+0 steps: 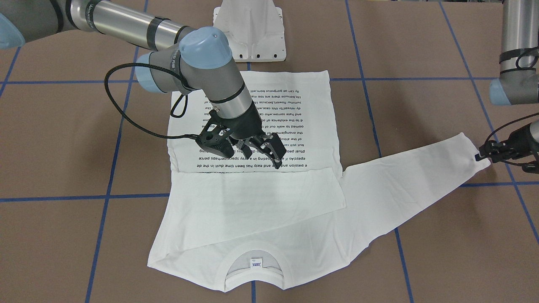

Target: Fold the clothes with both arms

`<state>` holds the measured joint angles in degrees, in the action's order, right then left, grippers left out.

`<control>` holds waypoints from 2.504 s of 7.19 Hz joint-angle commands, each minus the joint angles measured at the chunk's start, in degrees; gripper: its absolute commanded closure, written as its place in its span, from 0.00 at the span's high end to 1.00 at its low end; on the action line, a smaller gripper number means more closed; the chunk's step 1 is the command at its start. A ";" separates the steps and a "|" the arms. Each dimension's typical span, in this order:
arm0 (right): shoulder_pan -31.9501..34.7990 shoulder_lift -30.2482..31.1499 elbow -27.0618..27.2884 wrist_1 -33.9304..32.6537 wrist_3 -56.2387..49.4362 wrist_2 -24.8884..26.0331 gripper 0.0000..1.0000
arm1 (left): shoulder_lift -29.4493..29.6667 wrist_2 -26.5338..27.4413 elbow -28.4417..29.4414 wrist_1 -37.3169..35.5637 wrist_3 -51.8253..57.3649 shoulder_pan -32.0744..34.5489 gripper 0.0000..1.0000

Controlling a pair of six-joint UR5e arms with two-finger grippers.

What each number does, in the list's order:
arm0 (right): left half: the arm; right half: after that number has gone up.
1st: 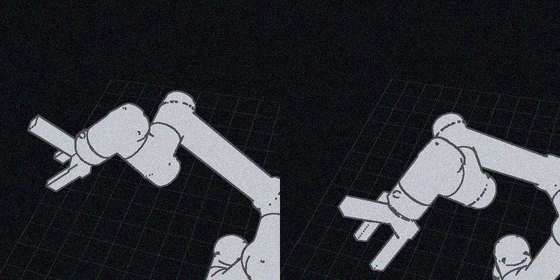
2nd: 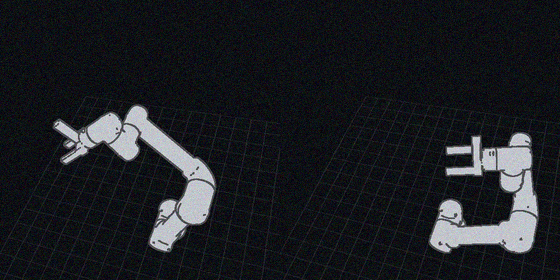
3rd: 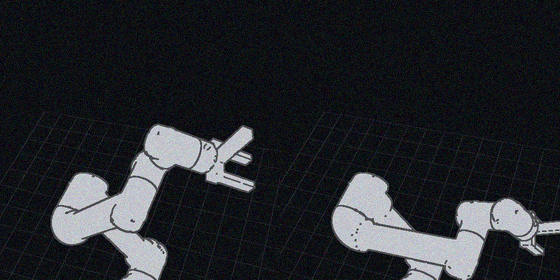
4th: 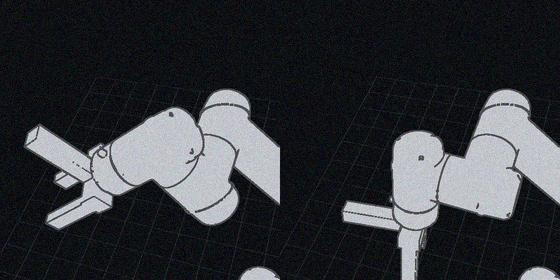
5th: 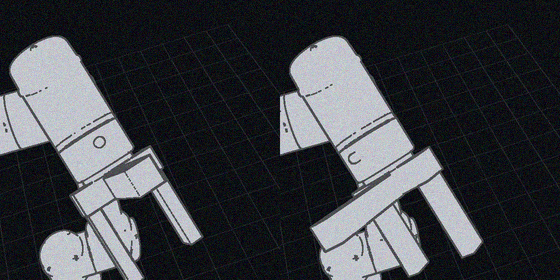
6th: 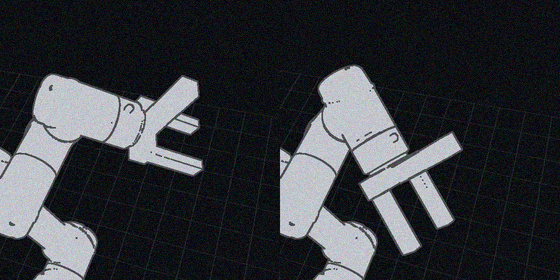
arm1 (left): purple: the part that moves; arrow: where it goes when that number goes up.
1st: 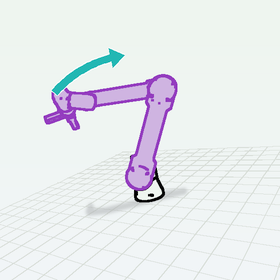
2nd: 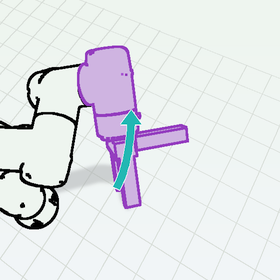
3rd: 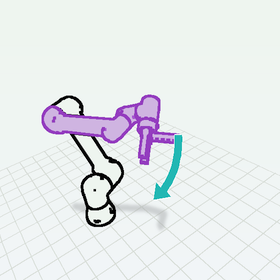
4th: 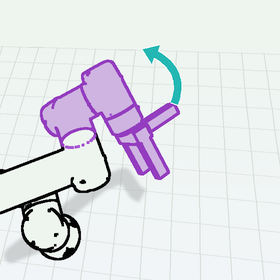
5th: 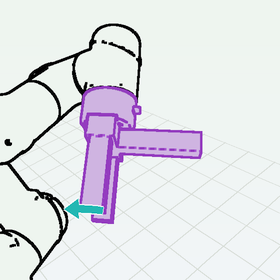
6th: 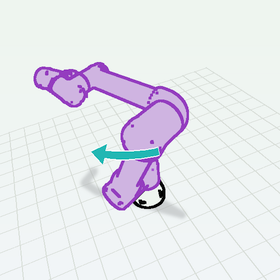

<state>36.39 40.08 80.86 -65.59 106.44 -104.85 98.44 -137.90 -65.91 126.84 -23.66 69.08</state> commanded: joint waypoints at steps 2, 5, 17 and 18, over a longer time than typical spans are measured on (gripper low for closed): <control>0.00 0.09 0.00 -0.07 0.00 0.00 1.00 | 0.00 -0.08 0.08 -0.01 -0.16 0.00 0.00; 1.22 1.13 1.48 -0.07 0.00 -1.13 0.99 | 0.87 -6.53 -6.47 -1.58 -5.04 0.00 0.00; 22.41 41.66 28.39 0.90 -30.50 -19.86 1.00 | 49.28 24.84 1.73 12.64 -75.31 -33.29 0.00; 22.59 41.92 28.74 0.90 -30.50 -19.78 1.00 | 49.82 27.40 1.93 13.69 -75.22 -35.05 0.00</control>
<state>58.69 81.30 109.00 -64.70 76.32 -124.67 146.29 -114.35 -66.09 138.92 -98.61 36.35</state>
